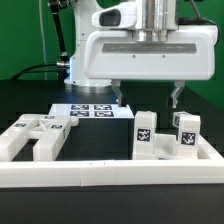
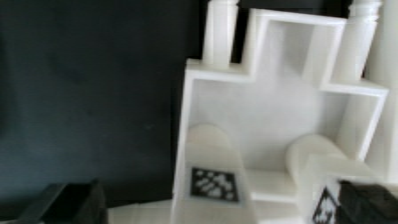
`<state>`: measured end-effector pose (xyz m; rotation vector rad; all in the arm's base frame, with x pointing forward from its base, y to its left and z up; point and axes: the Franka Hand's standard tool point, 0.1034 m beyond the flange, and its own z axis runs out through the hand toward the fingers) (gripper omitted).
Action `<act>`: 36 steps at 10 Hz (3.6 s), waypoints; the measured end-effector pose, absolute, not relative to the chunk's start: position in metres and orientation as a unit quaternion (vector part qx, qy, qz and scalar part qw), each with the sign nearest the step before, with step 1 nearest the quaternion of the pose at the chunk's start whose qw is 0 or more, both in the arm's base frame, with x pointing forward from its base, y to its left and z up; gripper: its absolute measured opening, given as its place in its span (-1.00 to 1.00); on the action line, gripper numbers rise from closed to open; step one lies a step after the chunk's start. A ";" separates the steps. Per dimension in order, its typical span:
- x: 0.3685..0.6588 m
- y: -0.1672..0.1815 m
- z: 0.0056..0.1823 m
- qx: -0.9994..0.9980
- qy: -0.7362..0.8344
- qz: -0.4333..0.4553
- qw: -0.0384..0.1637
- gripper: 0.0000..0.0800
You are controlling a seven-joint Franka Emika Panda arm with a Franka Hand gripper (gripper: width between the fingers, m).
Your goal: Assemble chair
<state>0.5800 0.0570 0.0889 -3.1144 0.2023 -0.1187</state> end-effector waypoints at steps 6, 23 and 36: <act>0.571 0.050 0.040 -0.997 0.067 -0.035 -0.013 0.62; 0.561 0.053 0.014 -0.997 0.068 -0.022 -0.017 -0.17; 0.548 0.031 0.062 -0.996 0.081 0.043 0.005 -0.17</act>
Offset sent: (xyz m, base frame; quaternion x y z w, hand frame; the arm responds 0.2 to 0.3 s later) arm 0.0085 -0.0036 -0.0362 -0.0154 0.0240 0.0145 0.9995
